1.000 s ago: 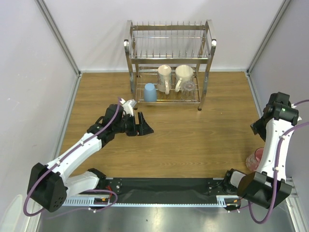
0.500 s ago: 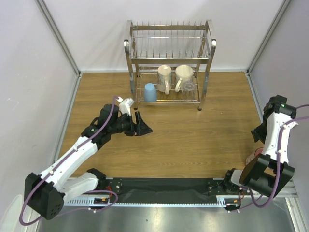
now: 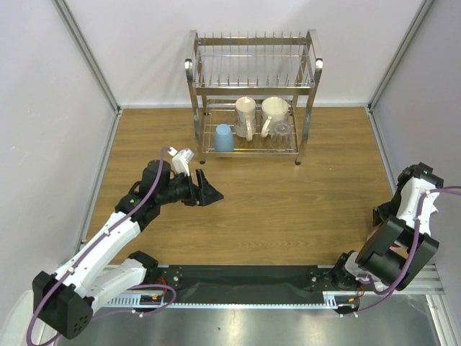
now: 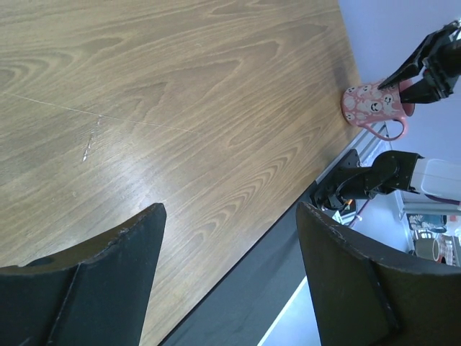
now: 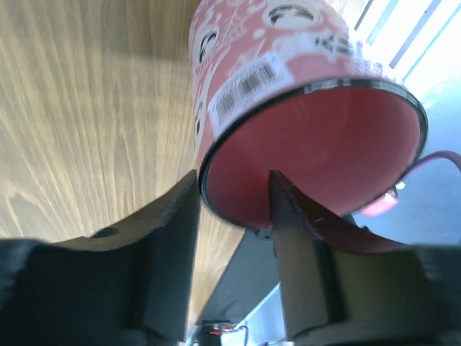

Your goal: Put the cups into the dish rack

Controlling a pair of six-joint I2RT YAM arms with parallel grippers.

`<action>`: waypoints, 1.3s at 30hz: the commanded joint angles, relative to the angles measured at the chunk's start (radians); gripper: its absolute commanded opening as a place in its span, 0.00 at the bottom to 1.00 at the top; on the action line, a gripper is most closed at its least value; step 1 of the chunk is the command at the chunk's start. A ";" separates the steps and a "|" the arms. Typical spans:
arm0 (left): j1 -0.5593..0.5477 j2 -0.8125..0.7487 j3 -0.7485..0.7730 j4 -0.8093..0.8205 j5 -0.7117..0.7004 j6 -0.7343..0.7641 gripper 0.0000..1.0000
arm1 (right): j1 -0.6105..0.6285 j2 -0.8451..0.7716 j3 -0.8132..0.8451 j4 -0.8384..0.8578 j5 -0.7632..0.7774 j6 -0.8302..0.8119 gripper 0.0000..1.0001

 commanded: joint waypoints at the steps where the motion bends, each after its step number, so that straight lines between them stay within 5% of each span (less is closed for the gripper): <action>1: 0.010 -0.039 0.010 -0.011 -0.011 0.022 0.78 | -0.016 0.009 -0.022 0.062 0.002 0.039 0.42; 10: 0.017 -0.077 0.008 -0.061 -0.048 0.030 0.79 | -0.056 0.044 -0.093 0.135 -0.002 0.076 0.26; 14: 0.020 -0.077 0.017 -0.075 -0.056 0.035 0.78 | -0.056 0.038 -0.128 0.159 -0.029 0.084 0.00; 18: 0.020 -0.055 0.026 -0.069 -0.069 0.016 0.77 | -0.051 0.020 -0.111 0.153 -0.042 0.125 0.00; 27: 0.044 0.051 0.206 -0.175 -0.066 0.006 0.82 | 0.199 0.080 0.315 0.162 -0.194 0.156 0.00; 39: 0.062 0.090 0.263 0.028 0.086 -0.310 0.88 | 0.403 -0.184 0.214 0.632 -0.816 0.755 0.00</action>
